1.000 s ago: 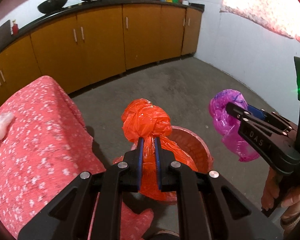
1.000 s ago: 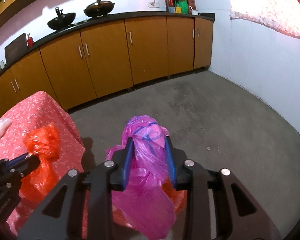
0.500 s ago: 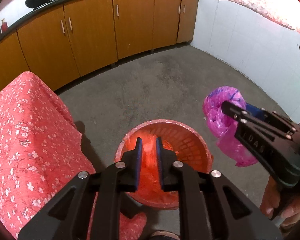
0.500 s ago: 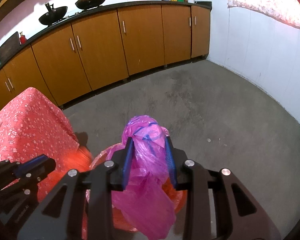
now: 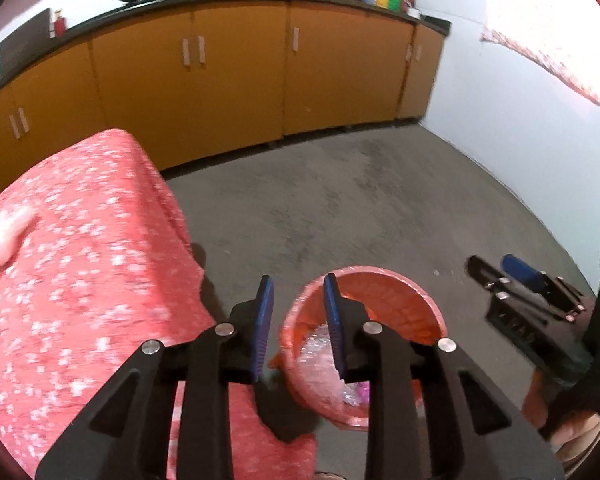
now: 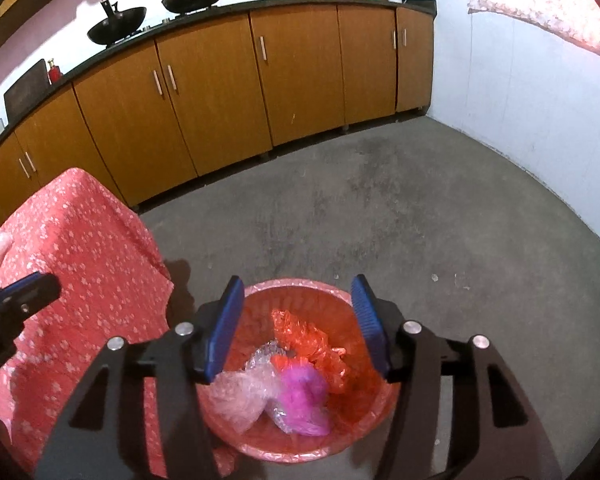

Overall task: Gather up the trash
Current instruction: 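Carry both bags over the orange basket and open both tools to drop them, then return both tools to the table and reach toward the white and clear bags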

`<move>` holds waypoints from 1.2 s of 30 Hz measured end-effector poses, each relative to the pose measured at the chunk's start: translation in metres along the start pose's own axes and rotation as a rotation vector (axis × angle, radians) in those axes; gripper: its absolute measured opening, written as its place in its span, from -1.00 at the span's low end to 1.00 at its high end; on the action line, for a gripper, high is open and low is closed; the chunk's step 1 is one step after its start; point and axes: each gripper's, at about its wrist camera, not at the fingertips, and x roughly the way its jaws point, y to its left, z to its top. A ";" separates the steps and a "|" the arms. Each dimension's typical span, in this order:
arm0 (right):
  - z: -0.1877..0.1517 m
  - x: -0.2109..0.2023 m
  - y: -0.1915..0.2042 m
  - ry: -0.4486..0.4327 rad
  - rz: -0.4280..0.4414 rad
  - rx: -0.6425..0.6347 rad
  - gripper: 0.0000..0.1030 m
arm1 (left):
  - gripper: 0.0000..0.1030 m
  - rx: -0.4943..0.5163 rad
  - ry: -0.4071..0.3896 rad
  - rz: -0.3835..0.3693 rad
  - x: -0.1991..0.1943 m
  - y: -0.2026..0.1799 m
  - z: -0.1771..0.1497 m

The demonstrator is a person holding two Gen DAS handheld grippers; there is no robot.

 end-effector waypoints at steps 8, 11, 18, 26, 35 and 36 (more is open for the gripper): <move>0.012 -0.035 0.046 -0.053 0.009 -0.083 0.18 | -0.26 -0.095 -0.050 0.063 -0.048 0.068 -0.015; 0.016 -0.047 0.078 -0.061 0.028 -0.130 0.21 | -0.13 -0.112 -0.078 0.118 -0.069 0.102 -0.024; 0.021 -0.070 0.176 -0.106 0.109 -0.258 0.41 | 0.25 -0.156 -0.123 0.295 -0.115 0.197 -0.054; 0.014 -0.076 0.284 -0.085 0.229 -0.380 0.63 | 0.45 -0.302 -0.128 0.541 -0.149 0.318 -0.088; -0.004 -0.067 0.381 -0.058 0.355 -0.357 0.65 | 0.59 -0.398 -0.170 0.621 -0.157 0.389 -0.096; -0.004 -0.065 0.389 -0.063 0.363 -0.360 0.64 | 0.59 -0.395 -0.176 0.620 -0.157 0.392 -0.094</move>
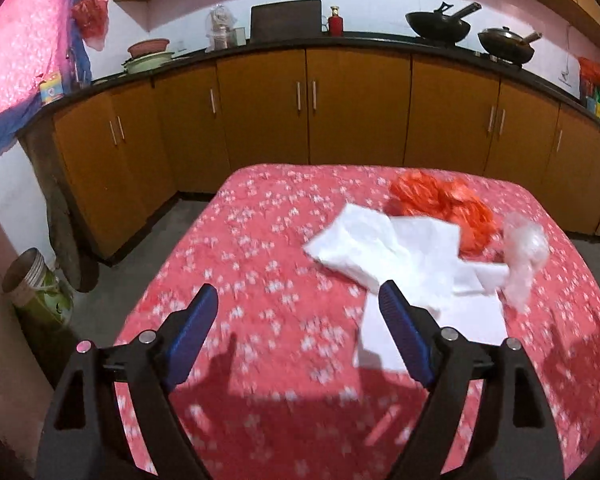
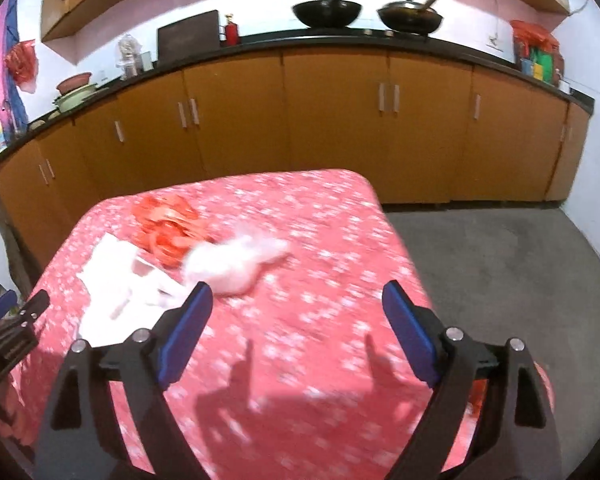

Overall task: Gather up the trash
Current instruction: 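Return both tools to the table and reach toward the white and clear bags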

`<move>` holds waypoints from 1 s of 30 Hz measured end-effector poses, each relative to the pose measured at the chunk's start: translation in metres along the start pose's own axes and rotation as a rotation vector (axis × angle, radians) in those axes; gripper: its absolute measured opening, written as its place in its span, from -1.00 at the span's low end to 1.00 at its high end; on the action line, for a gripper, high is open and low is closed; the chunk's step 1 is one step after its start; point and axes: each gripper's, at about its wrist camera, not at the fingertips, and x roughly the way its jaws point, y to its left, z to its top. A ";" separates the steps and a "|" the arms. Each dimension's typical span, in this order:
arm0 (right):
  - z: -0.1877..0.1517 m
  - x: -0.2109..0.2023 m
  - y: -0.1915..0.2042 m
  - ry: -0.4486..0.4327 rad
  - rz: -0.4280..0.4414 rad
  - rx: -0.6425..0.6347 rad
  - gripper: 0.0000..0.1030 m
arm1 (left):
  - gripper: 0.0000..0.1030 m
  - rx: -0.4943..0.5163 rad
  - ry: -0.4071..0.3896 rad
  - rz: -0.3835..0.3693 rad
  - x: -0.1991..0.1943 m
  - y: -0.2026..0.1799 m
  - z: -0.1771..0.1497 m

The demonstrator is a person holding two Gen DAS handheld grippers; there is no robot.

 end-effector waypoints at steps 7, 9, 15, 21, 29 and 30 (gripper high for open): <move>0.014 0.039 0.046 0.011 -0.003 -0.026 0.62 | 0.59 0.015 -0.003 -0.043 0.023 0.001 0.016; 0.016 0.053 0.055 0.036 -0.018 -0.036 0.52 | 0.59 0.020 0.005 -0.047 0.031 0.001 0.018; 0.011 0.081 0.062 0.106 -0.061 -0.053 0.08 | 0.58 -0.010 0.046 -0.074 0.049 0.004 0.025; 0.005 0.082 0.059 0.105 -0.063 -0.055 -0.33 | 0.42 0.006 0.100 -0.110 0.064 -0.005 0.029; 0.004 0.082 0.053 0.113 -0.046 -0.025 -0.34 | -0.38 0.032 0.267 -0.141 0.095 -0.014 0.023; 0.004 0.082 0.052 0.113 -0.045 -0.023 -0.34 | -0.44 0.037 0.266 -0.140 0.094 -0.014 0.023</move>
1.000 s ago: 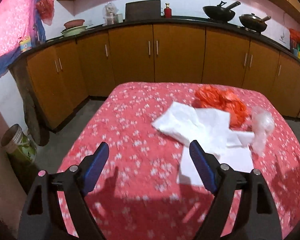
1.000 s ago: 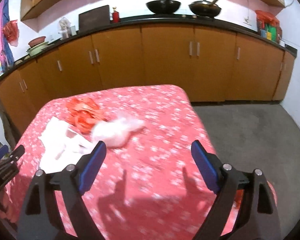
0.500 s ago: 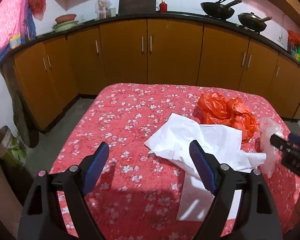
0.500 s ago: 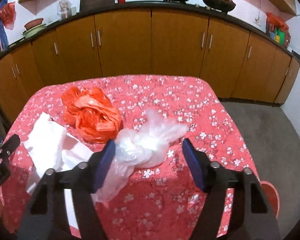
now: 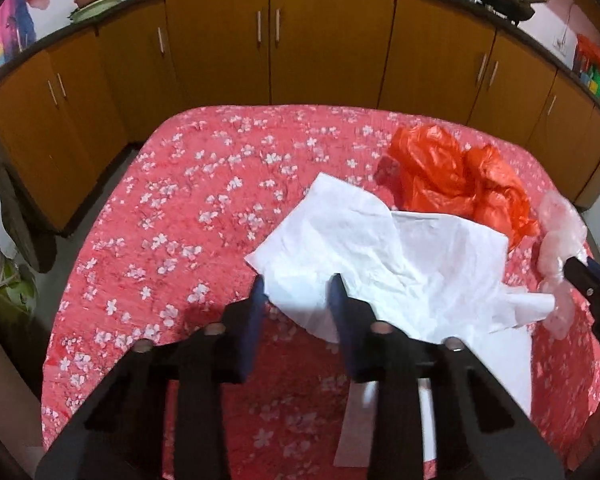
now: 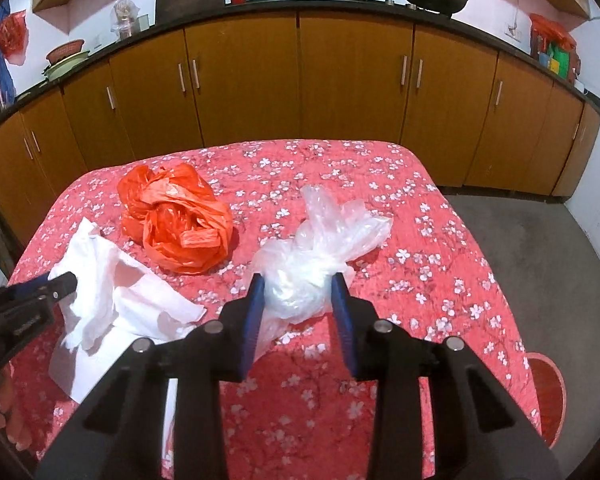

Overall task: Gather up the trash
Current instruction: 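Return both tools to the table and reach toward the white and clear bags, then grasp the white bag with the left tool while the right tool grasps the clear bag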

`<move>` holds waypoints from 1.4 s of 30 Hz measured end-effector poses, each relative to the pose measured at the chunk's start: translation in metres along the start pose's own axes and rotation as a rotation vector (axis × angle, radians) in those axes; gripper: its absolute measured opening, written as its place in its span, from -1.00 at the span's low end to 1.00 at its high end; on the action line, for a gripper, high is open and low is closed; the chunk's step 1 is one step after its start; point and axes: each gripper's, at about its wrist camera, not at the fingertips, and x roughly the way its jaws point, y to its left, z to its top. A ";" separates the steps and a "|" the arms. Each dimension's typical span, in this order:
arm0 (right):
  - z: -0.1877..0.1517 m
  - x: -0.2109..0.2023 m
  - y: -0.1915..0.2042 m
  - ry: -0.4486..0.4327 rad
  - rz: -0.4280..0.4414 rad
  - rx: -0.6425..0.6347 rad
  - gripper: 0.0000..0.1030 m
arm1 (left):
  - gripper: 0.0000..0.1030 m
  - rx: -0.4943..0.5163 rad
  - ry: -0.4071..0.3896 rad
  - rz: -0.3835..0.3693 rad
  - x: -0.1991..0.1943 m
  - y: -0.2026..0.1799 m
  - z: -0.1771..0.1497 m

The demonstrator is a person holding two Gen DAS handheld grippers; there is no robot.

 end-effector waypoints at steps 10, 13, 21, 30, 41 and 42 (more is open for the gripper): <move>-0.004 -0.012 -0.009 -0.038 0.001 0.010 -0.40 | -0.99 -0.034 -0.109 0.000 -0.024 0.006 -0.003; -0.005 -0.021 -0.015 -0.051 0.011 0.021 -0.43 | -0.99 -0.051 -0.136 -0.015 -0.034 0.011 -0.005; -0.005 -0.046 -0.021 -0.083 0.035 0.018 -0.44 | -0.99 -0.061 -0.236 -0.086 -0.074 0.016 -0.001; -0.008 -0.074 -0.022 -0.112 0.054 0.003 -0.44 | -0.99 -0.035 -0.311 -0.135 -0.115 0.009 -0.001; -0.008 -0.106 -0.030 -0.155 0.063 -0.003 -0.44 | -0.99 0.019 -0.342 -0.150 -0.138 -0.013 -0.003; -0.008 -0.109 -0.031 -0.158 0.062 -0.002 -0.44 | -0.99 0.024 -0.345 -0.153 -0.140 -0.015 -0.004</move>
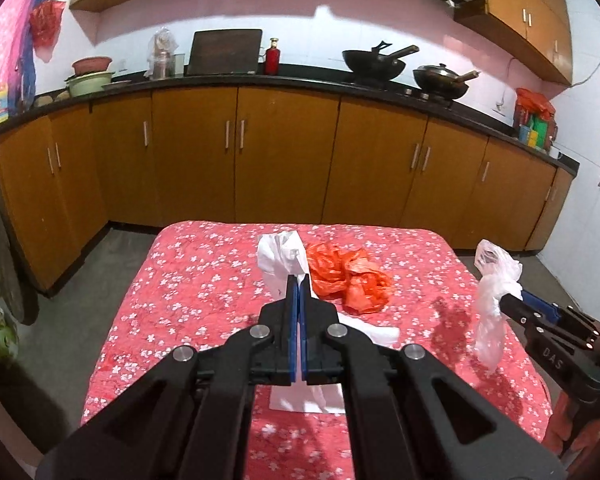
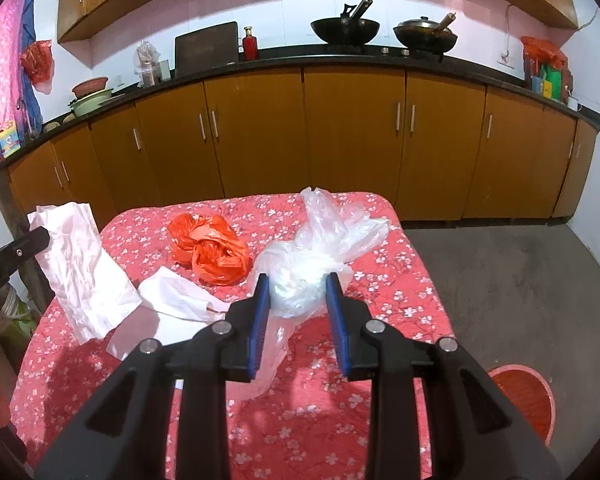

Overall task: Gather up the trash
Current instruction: 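Grasp the white bag with the left tool while the right tool grasps the clear bag, then carry both bags over the orange basket to drop them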

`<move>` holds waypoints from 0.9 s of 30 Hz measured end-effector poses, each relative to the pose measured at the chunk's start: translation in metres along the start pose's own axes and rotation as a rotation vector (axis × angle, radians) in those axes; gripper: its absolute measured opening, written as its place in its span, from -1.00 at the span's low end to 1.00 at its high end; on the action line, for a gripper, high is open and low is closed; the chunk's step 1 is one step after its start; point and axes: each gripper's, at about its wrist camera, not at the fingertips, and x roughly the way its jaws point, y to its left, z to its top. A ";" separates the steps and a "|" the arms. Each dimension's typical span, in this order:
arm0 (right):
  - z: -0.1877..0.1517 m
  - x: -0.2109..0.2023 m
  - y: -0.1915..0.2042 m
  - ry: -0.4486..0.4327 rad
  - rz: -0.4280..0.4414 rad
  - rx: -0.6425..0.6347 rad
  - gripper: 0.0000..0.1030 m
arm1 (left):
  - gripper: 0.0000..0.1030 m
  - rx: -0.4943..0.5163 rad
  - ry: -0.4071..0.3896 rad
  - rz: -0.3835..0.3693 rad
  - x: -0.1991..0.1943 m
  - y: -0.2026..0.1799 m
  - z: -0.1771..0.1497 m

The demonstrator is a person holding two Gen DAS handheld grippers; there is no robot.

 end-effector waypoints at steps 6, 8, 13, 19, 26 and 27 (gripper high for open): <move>0.003 -0.018 -0.011 -0.022 -0.011 0.009 -0.44 | -0.99 0.036 -0.016 -0.028 -0.010 -0.019 0.005; 0.004 -0.024 -0.016 -0.031 -0.015 0.012 -0.44 | -0.99 0.052 -0.023 -0.038 -0.014 -0.028 0.006; 0.004 -0.039 -0.029 -0.050 -0.029 0.023 -0.44 | -0.99 0.086 -0.032 -0.068 -0.021 -0.052 0.008; 0.003 -0.062 -0.054 -0.076 -0.059 0.042 -0.44 | -0.99 0.123 -0.040 -0.110 -0.029 -0.086 0.006; 0.000 -0.085 -0.091 -0.102 -0.107 0.078 -0.44 | -0.99 0.164 -0.045 -0.169 -0.036 -0.127 0.005; -0.001 -0.087 -0.096 -0.105 -0.114 0.081 -0.44 | -0.99 0.168 -0.045 -0.177 -0.037 -0.132 0.005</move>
